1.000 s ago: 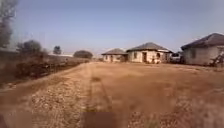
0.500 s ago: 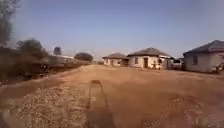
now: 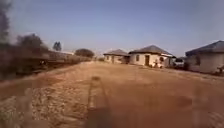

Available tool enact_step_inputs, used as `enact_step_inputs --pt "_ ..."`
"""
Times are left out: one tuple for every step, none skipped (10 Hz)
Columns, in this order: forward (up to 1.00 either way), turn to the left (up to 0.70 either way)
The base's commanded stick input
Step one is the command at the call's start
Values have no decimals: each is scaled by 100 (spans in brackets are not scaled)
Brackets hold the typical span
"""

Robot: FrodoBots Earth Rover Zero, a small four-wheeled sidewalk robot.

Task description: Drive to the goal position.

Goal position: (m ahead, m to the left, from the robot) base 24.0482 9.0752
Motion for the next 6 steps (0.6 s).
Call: enact_step_inputs --pt "70 0" --pt "70 0" --pt "70 0" --pt "70 0" --pt "70 0" --pt "70 0"
